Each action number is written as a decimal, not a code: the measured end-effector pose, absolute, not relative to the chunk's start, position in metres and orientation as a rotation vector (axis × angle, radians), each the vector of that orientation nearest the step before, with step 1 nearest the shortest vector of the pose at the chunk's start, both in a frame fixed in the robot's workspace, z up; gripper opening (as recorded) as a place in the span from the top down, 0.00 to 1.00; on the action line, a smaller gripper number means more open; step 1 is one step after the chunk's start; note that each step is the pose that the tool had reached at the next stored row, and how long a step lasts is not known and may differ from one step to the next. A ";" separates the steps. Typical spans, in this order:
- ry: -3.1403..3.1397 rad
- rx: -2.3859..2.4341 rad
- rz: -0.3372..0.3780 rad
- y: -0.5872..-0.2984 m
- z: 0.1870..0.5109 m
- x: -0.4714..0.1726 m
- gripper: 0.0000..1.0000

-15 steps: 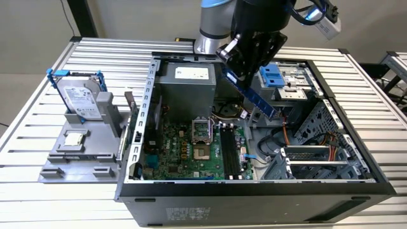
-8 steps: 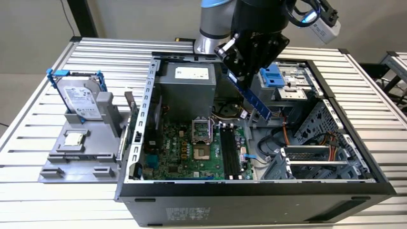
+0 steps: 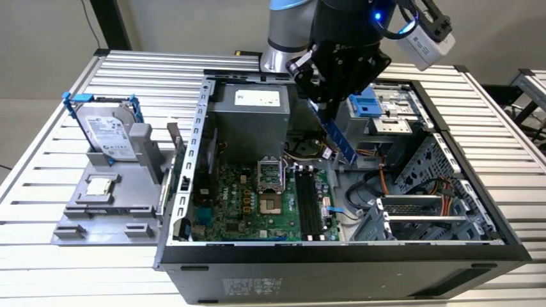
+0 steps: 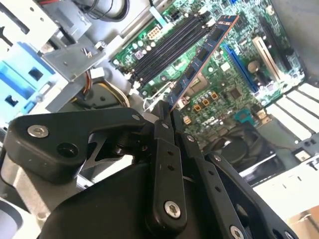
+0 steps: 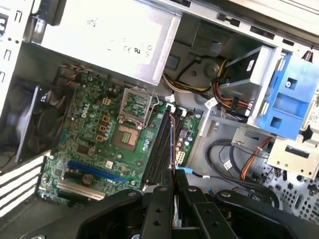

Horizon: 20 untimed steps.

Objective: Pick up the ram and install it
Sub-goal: 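Insert the ram into the slot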

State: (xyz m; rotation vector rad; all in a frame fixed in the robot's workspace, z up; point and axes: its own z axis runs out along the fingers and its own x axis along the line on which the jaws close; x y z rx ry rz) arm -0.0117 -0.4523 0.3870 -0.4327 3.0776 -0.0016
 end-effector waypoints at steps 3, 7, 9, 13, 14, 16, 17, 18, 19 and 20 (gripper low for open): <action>3.086 -0.368 -0.003 -0.452 0.386 -0.012 1.00; 3.093 -0.304 -0.004 -0.452 0.385 -0.012 1.00; 3.095 -0.280 -0.004 -0.452 0.385 -0.012 1.00; 3.096 -0.270 -0.004 -0.452 0.384 -0.012 1.00; 3.096 -0.270 -0.004 -0.452 0.384 -0.012 1.00; 3.096 -0.268 -0.004 -0.452 0.384 -0.011 1.00; 3.096 -0.267 -0.004 -0.452 0.383 -0.011 1.00; 3.096 -0.266 -0.004 -0.452 0.383 -0.010 1.00; 3.097 -0.264 -0.004 -0.452 0.382 -0.009 1.00; 3.097 -0.263 -0.004 -0.452 0.382 -0.008 1.00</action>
